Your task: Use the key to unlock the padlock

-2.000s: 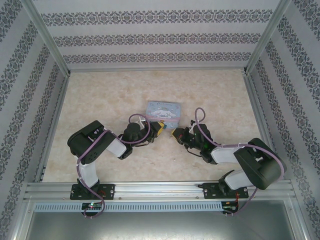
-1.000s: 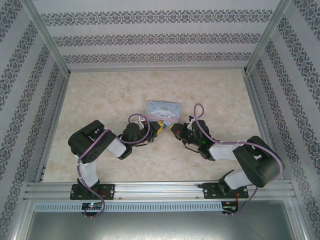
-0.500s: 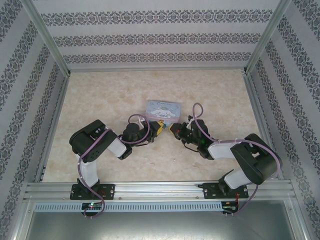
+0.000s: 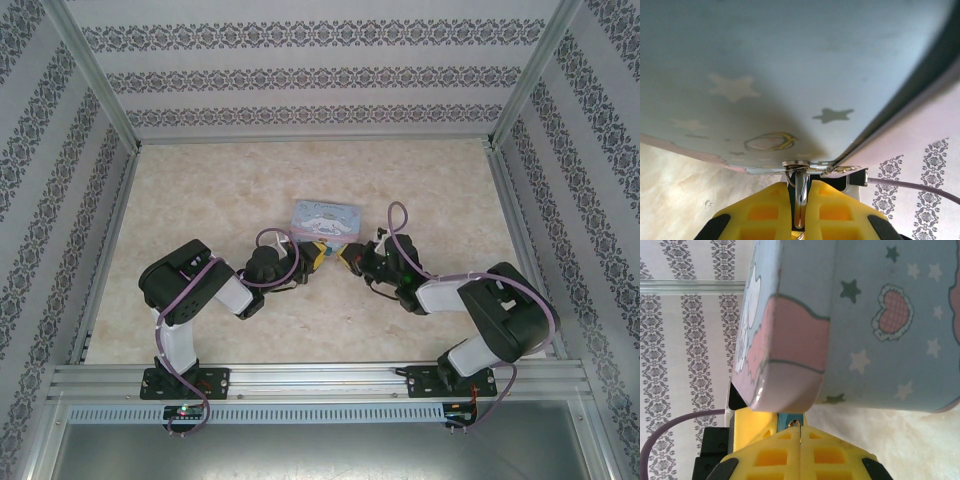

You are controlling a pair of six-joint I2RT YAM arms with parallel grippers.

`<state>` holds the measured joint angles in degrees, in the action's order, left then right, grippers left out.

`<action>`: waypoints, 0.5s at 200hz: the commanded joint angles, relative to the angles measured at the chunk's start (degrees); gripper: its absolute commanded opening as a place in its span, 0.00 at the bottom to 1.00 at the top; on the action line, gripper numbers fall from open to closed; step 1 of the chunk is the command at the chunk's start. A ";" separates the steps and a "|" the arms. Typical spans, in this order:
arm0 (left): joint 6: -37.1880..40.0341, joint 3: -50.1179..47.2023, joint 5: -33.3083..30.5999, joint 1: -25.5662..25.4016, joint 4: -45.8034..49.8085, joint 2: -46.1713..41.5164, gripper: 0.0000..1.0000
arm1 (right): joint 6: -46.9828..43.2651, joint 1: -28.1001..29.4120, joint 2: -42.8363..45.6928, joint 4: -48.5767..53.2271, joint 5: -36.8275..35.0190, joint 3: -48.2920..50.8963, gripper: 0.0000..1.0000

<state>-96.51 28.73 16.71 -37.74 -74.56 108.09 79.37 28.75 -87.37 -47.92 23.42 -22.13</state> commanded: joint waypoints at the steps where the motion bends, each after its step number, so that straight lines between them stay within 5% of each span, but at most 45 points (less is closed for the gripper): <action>1: 0.09 1.18 3.07 -0.15 -6.92 -2.36 0.00 | -0.28 -1.14 -1.34 -3.70 1.68 -1.95 0.00; 100: -1.32 2.23 1.57 -0.67 -7.00 -2.71 0.00 | 1.81 2.98 -4.66 -8.14 -0.65 -1.81 0.00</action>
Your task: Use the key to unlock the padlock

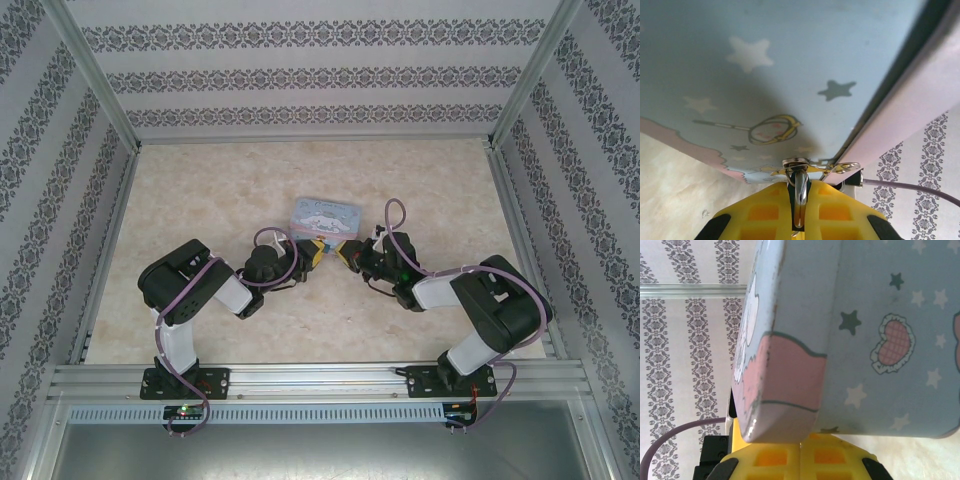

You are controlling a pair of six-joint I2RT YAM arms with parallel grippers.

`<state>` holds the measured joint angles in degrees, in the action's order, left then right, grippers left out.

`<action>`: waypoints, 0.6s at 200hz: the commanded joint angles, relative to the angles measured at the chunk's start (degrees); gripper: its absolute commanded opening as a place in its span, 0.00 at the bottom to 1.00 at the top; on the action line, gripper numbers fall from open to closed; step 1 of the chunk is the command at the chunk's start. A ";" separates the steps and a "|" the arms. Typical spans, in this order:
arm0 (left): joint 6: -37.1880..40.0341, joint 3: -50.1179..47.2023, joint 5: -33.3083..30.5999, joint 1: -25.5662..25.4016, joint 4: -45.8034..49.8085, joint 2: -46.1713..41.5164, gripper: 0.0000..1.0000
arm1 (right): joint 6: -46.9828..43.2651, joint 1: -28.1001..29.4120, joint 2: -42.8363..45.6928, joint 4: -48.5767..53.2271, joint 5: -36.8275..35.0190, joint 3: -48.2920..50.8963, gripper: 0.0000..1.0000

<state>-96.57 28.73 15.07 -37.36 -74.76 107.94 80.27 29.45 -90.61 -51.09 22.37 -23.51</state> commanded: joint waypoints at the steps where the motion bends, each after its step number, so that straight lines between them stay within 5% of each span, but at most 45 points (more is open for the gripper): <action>1: -1.30 2.22 3.21 -1.05 -6.80 -2.56 0.00 | 0.93 2.28 -1.51 -5.11 0.31 -0.37 0.00; 120: -2.74 3.13 3.68 -1.31 -6.80 -4.51 0.00 | 3.92 0.42 -7.21 -11.13 2.63 -2.66 0.00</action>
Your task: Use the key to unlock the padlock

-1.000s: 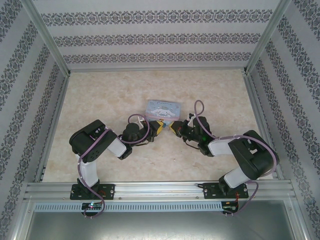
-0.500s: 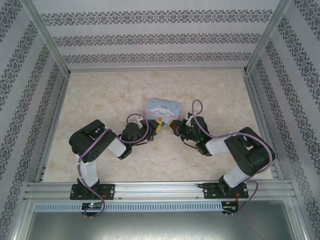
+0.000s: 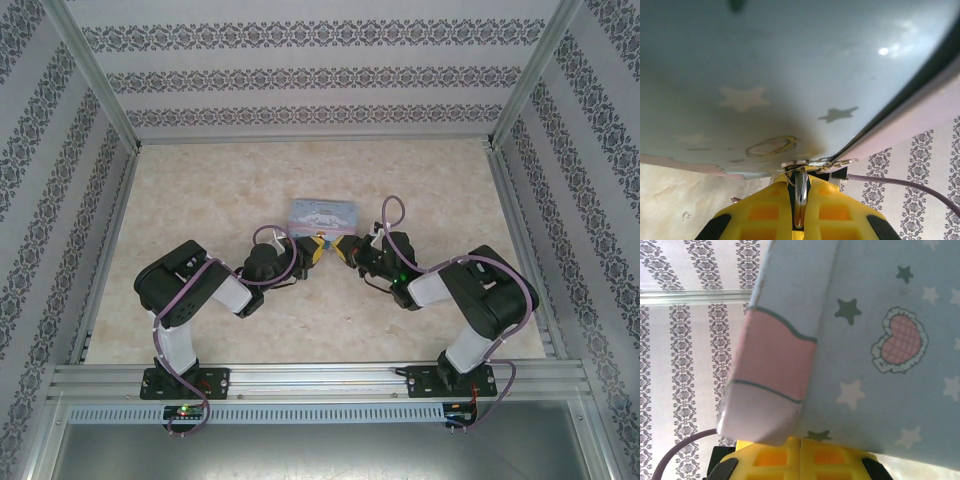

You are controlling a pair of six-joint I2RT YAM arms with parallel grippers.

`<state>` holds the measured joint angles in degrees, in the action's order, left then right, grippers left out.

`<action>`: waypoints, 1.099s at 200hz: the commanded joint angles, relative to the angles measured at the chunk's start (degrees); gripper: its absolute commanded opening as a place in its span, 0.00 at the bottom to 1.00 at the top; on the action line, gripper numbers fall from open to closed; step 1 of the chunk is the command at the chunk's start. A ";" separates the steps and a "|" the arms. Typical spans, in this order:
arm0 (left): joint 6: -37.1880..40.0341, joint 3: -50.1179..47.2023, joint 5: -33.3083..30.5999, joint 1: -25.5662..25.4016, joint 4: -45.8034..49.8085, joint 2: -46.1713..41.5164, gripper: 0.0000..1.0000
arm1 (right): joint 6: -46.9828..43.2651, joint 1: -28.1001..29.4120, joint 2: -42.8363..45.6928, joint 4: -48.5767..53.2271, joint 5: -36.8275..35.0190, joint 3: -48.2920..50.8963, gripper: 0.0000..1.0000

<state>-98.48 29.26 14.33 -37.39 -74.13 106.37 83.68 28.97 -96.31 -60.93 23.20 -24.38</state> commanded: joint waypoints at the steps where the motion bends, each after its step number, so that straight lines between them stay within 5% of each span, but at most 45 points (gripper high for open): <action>1: -0.84 2.58 4.41 -1.29 -7.43 -2.93 0.00 | 0.56 0.86 -1.51 -1.30 1.78 -1.80 0.00; 98: -0.22 4.60 10.49 -2.25 -4.53 2.20 0.00 | 0.04 3.34 -4.32 1.65 1.77 -7.23 0.00; 149: -0.14 1.19 4.75 -2.60 -6.12 3.54 0.00 | 0.41 2.52 -4.70 0.98 2.46 -7.97 0.00; 220: 0.59 -1.86 -2.70 -2.43 -6.02 5.24 0.00 | -0.61 -0.25 1.47 1.85 1.88 -3.13 0.52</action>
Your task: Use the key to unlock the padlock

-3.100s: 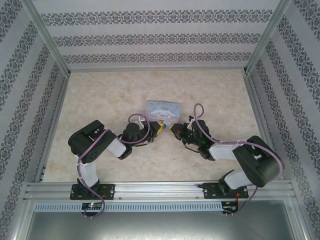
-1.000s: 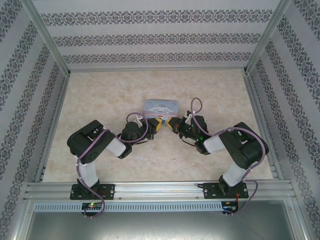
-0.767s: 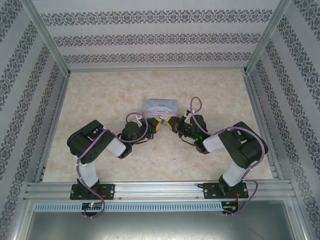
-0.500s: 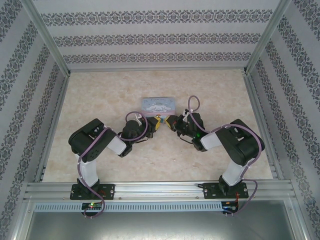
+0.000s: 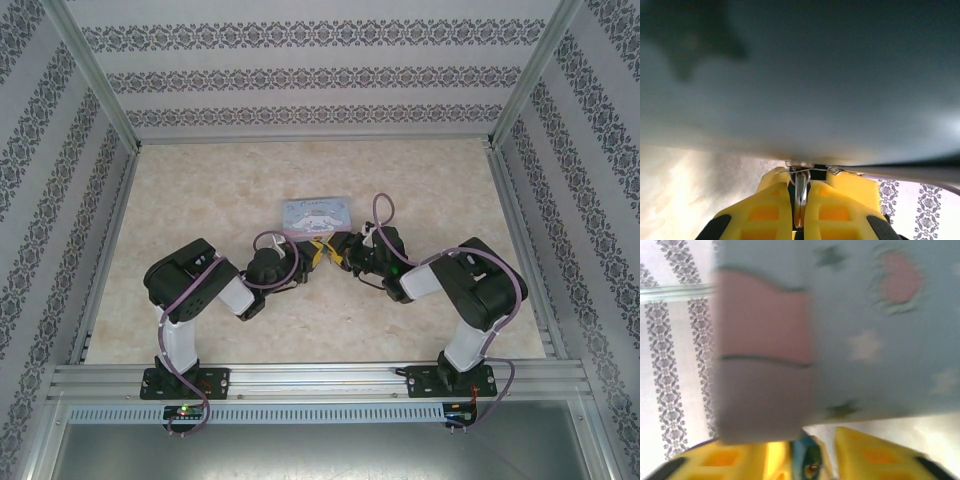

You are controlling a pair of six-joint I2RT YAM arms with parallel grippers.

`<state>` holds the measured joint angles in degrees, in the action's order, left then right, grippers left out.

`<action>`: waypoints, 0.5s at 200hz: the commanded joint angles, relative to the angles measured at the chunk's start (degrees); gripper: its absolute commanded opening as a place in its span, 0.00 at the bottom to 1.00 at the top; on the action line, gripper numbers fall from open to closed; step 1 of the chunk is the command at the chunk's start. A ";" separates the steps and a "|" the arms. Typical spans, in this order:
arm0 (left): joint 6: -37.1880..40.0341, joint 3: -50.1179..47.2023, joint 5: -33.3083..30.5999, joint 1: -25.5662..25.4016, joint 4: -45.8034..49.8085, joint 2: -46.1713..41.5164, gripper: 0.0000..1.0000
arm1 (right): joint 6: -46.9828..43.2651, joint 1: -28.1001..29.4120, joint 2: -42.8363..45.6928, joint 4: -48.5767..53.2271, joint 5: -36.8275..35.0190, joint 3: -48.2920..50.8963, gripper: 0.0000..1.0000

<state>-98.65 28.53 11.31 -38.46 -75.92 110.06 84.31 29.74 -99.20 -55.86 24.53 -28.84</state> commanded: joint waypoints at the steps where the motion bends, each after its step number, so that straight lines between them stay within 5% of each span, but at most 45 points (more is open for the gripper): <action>1: 0.75 -1.12 0.31 -1.36 -4.32 1.64 0.00 | -1.25 -1.05 4.49 -3.17 0.57 1.46 0.53; 52: 1.18 -1.06 -0.34 -0.93 -5.43 3.76 0.00 | -5.68 -3.04 10.21 5.13 1.67 6.33 0.73; 100: 1.92 -1.07 1.02 0.04 -4.75 3.04 0.00 | -15.64 -5.12 16.44 18.33 3.27 8.46 0.71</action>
<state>-98.43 27.70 11.57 -38.98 -78.02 113.82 77.10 25.26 -86.56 -46.50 26.35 -20.82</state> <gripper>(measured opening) 0.087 0.732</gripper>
